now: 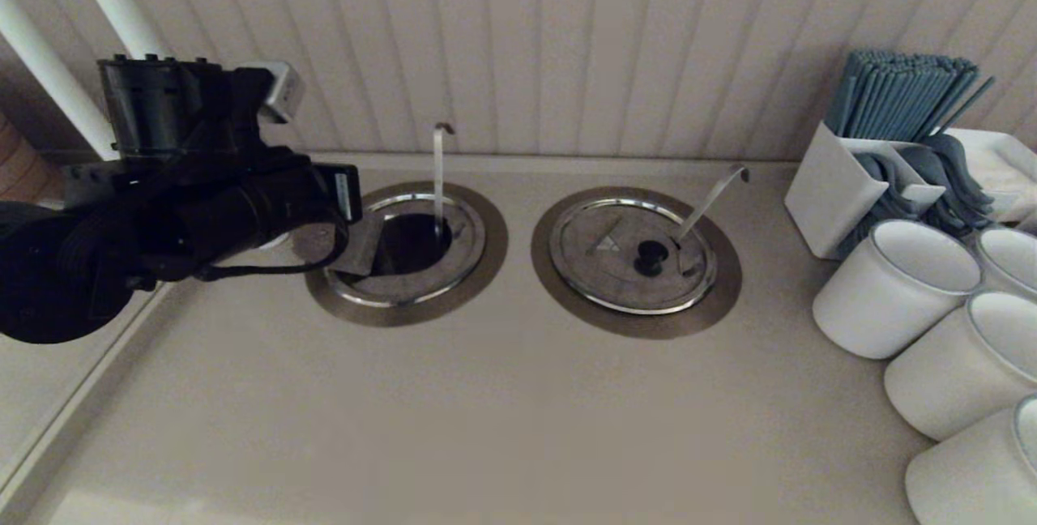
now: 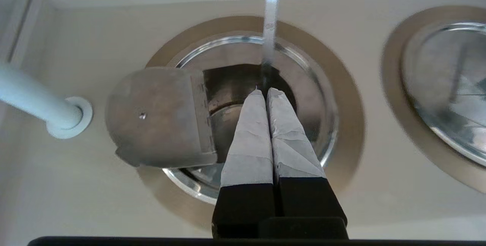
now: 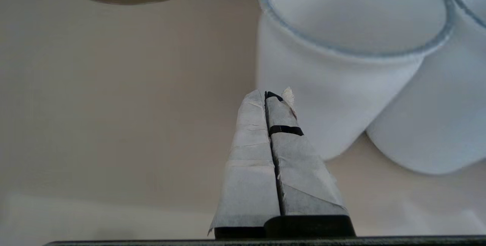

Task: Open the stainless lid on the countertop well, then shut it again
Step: Stir with a spoon

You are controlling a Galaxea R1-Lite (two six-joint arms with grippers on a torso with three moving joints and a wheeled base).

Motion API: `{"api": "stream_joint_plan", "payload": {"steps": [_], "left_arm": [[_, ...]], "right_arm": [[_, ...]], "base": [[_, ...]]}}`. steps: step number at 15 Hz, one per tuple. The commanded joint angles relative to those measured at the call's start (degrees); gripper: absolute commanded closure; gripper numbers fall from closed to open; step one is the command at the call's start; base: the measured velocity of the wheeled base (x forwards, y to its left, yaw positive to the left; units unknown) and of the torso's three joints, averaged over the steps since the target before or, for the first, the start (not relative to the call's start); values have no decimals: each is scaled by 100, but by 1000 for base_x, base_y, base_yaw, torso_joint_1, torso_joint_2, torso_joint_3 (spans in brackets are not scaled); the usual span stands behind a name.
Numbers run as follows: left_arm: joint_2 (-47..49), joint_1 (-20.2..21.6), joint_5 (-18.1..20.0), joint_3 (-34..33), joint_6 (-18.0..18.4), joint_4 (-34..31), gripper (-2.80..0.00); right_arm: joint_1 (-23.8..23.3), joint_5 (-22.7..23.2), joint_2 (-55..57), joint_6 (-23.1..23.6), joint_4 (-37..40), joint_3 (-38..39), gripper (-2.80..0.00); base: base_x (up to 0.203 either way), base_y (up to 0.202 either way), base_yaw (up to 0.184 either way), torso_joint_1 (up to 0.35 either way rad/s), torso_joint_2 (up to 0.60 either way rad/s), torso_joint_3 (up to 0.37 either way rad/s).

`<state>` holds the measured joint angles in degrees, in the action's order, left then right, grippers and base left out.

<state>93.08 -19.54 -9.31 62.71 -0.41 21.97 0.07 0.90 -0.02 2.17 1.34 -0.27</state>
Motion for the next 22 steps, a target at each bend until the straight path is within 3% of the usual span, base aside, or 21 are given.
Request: {"api": "stream_joint_plan", "payload": {"steps": [1,8,13,20,22], "left_arm": [[26,-6,-9,-4,-2,18,0],[103,-50,-8,39,3,47,0],[624,-51,-35,84,15,1231,0],[756,-124,-7,287,2,1262,0],[1309,-138,-71,796,4,1266,0]], "right_arm": [[1,6,2,3,-2,0,0],[1,6,2,3,-2,0,0],[1,6,2,3,-2,0,0],[1,6,2,3,-2,0,0],[1,6,2,3,-2,0,0]], "base": [[0,0,0,0,0,0],[0,0,0,-1,0,-20],[0,0,0,2,4,-173],[0,0,0,-3,-4,-144],[0,0,0,5,-2,-17]]}}
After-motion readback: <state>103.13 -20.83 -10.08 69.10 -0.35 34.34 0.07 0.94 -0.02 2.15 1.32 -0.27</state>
